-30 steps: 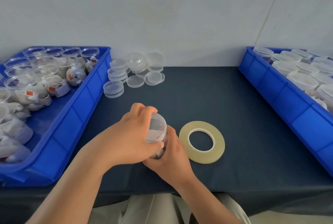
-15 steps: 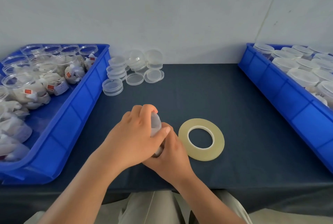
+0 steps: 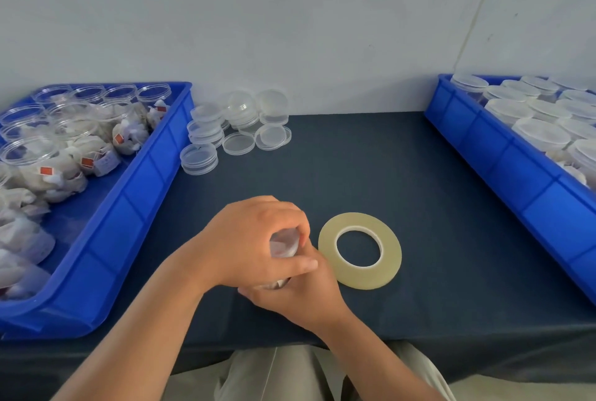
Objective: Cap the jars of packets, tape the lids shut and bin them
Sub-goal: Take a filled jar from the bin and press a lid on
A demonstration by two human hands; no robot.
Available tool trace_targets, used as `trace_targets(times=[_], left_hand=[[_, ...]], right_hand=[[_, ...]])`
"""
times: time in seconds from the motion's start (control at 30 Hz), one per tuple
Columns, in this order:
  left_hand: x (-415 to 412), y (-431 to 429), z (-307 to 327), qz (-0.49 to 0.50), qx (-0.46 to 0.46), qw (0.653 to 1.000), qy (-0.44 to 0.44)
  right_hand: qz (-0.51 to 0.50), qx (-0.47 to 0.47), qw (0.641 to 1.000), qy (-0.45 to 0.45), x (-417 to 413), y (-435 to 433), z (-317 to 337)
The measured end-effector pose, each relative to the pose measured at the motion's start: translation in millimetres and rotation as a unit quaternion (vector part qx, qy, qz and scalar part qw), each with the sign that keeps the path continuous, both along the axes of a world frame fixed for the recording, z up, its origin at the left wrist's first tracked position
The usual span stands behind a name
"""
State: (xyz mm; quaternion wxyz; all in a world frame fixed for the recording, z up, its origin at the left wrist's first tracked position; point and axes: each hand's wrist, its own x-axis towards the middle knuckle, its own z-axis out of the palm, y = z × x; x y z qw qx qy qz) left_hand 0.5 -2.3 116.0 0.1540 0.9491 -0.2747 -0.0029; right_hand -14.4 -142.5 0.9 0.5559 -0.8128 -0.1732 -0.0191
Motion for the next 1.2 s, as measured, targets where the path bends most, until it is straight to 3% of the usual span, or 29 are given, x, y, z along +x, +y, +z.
trace_targets(times=[0.1,0.2,0.3,0.37,0.47,0.57,0.73,0.87,0.93,1.0,1.07,1.13,1.2], left_hand=[[1,2,1,-0.052,-0.027,0.998,-0.002],[1,7,2,-0.042,-0.09,0.995,0.021],[-10,8,1,0.04,-0.064,0.996,0.036],[-22,-1,-8,0.142,-0.008,0.988,0.055],[-33,-24,-18,0.259,-0.012,0.965,-0.029],[-32,-21,-21,0.199,-0.107,0.966,-0.128],[-21,27,-18,-0.065,-0.147,0.987,-0.009],[-19,47,-20,0.013,-0.186,0.982,-0.023],[-22,57,-19,0.054,-0.255,0.964,0.046],[-28,57,-16,0.083,-0.33,0.928,0.155],[-35,38,-17,0.141,-0.261,0.942,0.156],[-41,6,-22,0.238,-0.127,0.961,0.058],[-43,-23,-25,0.296,-0.058,0.953,-0.039]], right_hand=[[-0.002,0.024,1.0,-0.01,0,-2,2],[0.007,0.065,0.998,-0.012,3,-4,2],[-0.008,0.074,0.996,-0.044,3,-4,1],[-0.029,0.013,0.995,-0.099,2,0,1],[-0.016,-0.028,0.991,-0.13,0,5,2],[0.014,0.003,0.998,-0.069,0,-3,1],[0.12,0.013,0.992,0.048,1,-8,-1],[0.072,0.124,0.988,0.049,1,-5,0],[0.045,0.152,0.987,0.031,0,-6,-2],[0.033,0.117,0.992,0.018,-1,-5,-2],[0.023,0.052,0.998,-0.002,-2,-2,-2],[0.019,-0.001,0.999,-0.044,-3,1,0],[0.022,-0.019,0.997,-0.075,-3,1,3]])
